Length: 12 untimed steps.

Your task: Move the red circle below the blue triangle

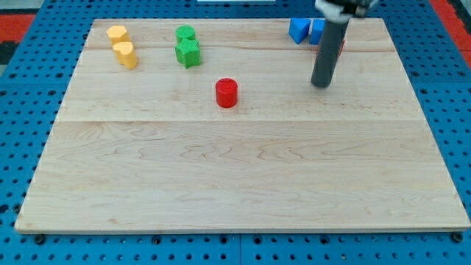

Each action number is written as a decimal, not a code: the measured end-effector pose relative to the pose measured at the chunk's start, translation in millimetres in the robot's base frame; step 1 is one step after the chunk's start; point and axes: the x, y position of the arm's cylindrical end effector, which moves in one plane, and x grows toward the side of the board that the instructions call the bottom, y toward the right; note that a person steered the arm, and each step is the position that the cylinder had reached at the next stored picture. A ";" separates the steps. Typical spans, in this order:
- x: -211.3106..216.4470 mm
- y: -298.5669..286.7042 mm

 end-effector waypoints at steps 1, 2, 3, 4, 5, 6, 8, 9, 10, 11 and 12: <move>66.7 -59.8; 98.2 -122.7; 106.0 -200.3; 59.8 -205.5; -4.3 -164.7; -30.6 -85.5; -111.9 -36.1; -110.1 -46.4; -106.1 -62.7; -106.1 -62.7; -105.2 -64.0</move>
